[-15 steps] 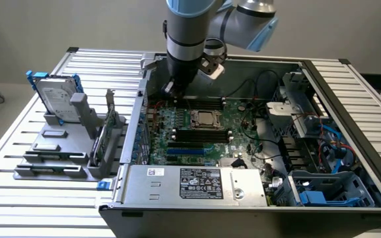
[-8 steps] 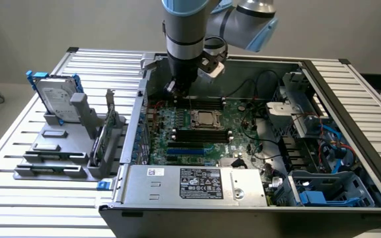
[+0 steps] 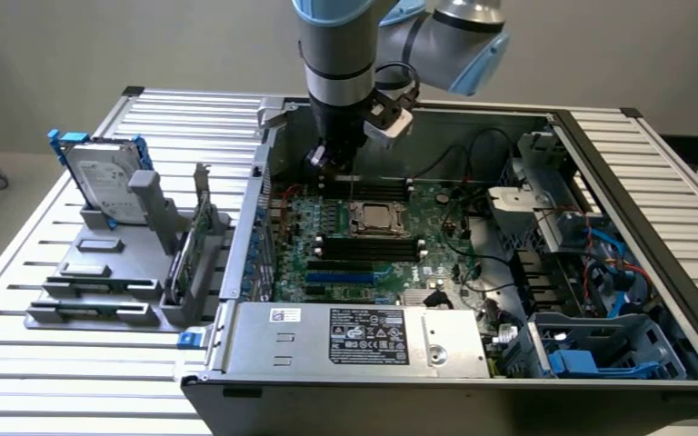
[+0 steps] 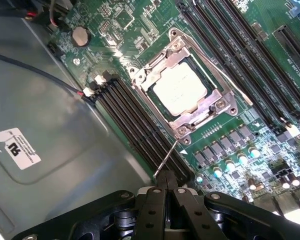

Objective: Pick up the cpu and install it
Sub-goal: 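Install the first cpu locking lever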

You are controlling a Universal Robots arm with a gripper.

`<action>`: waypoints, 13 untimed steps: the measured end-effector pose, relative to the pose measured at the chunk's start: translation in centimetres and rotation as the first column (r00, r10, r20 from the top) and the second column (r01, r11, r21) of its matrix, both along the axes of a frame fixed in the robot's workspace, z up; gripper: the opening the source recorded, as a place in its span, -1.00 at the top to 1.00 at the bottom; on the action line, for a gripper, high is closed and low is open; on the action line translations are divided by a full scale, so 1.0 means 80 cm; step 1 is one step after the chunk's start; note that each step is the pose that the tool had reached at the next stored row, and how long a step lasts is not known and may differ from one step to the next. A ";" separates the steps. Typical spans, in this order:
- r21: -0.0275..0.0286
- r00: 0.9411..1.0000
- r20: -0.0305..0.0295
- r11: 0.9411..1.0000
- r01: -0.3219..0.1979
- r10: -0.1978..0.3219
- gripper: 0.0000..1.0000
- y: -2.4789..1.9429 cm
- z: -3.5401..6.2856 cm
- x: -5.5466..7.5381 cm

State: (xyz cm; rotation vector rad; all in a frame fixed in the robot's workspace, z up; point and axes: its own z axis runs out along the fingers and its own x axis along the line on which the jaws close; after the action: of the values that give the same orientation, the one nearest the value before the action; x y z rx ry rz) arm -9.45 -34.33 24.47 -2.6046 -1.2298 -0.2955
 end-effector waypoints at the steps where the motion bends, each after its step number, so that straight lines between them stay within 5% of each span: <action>1: 0.000 1.000 0.004 1.000 0.003 -0.003 0.79 0.0008 0.000 0.001; 6: -0.017 0.999 0.028 1.000 0.020 -0.019 0.79 0.0046 0.000 0.003; 13: -0.027 0.999 0.036 0.999 0.025 -0.024 0.79 0.0063 -0.009 0.005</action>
State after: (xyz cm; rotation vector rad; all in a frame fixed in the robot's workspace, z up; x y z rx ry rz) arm -9.09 -33.83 23.78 -2.6505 -1.2225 -0.3332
